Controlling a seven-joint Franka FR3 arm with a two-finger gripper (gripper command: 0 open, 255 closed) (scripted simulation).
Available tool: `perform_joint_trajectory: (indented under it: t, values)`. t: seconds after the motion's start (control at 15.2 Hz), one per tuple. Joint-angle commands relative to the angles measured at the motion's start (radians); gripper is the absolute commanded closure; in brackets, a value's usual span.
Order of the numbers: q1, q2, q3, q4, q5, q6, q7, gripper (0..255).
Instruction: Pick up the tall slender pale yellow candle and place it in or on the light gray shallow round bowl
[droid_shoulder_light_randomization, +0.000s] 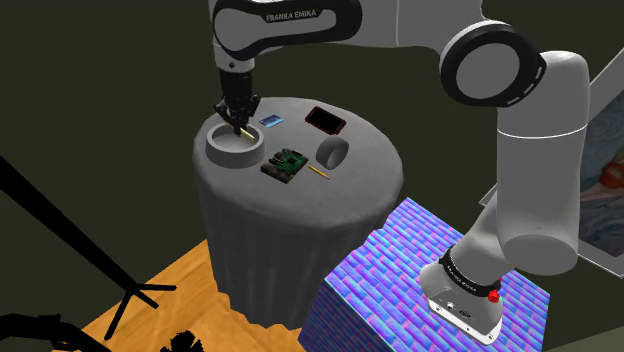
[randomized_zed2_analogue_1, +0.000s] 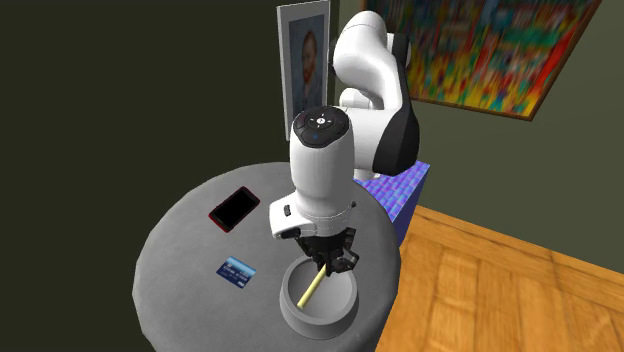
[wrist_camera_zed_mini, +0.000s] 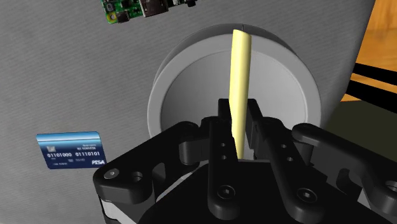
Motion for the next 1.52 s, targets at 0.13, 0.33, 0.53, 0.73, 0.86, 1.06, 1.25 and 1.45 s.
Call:
perform_joint_trajectory:
  t: [0.13, 0.33, 0.53, 0.73, 0.86, 1.06, 1.25, 1.45]
  values:
    - [-0.001, 0.009, -0.001, -0.04, -0.001, 0.05, 0.0, 255]
    - [-0.001, 0.009, -0.001, -0.04, -0.001, 0.05, 0.0, 255]
    - [-0.001, 0.009, -0.001, -0.04, -0.001, 0.05, 0.0, 255]
    - [-0.001, 0.009, -0.001, -0.04, -0.001, 0.05, 0.0, 0]
    - [-0.001, 0.009, -0.001, -0.04, -0.001, 0.05, 0.0, 0]
    - [-0.001, 0.009, -0.001, -0.04, -0.001, 0.05, 0.0, 0]
    - [0.0, 0.004, 0.0, 0.053, 0.0, -0.048, -0.002, 0]
    - [0.001, 0.006, 0.0, 0.082, 0.0, -0.076, -0.002, 0]
